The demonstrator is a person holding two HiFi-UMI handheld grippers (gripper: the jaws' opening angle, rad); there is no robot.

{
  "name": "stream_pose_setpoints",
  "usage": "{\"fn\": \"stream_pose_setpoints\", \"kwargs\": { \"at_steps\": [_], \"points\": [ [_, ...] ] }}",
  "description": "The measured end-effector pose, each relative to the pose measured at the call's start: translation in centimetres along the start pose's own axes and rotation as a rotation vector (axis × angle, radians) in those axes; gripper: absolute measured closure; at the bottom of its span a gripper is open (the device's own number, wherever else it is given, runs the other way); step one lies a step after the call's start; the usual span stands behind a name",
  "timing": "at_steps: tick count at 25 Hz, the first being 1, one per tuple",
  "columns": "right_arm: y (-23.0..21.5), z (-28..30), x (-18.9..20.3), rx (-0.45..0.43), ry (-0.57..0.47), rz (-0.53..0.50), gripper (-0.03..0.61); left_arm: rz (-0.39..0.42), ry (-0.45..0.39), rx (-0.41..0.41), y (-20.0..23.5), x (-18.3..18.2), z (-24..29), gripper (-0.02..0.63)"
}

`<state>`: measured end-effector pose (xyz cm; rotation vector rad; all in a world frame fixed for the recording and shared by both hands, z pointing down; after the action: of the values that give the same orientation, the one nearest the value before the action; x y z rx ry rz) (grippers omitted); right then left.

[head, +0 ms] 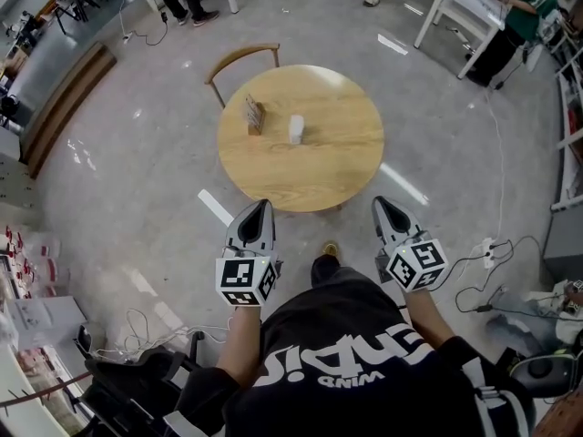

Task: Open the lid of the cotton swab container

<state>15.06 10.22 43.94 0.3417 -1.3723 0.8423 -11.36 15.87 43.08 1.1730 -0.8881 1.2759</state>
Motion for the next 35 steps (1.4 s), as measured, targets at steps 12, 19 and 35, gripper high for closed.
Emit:
{"fn": "stream_pose_setpoints", "kwargs": {
  "at_steps": [12,19,35],
  "points": [
    [-6.2,5.5,-2.9,-0.087,0.03,-0.019,0.577,-0.02,-0.022,-0.097,-0.5,-1.6,6.1,0.606],
    [-8.0,7.9,-3.6,-0.108,0.042,-0.003,0.576,-0.026,-0.015,-0.146,0.3,-2.0,8.1,0.606],
    [-9.1,13.8,-5.9,-0.055,0.013,0.025,0.577,-0.012,-0.011,-0.053,4.1,-4.4,14.3,0.606]
  ]
}}
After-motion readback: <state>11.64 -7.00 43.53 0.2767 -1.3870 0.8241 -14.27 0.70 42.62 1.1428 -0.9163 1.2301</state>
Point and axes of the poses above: the fingertips, and each gripper's own axes: z forward along the fingers, y to its left, x out of its underside, the point moved 5 cm from there along -z, backward along the fingers, and after that the axes turned 6 degrees about -x, right-handed, at the moved point
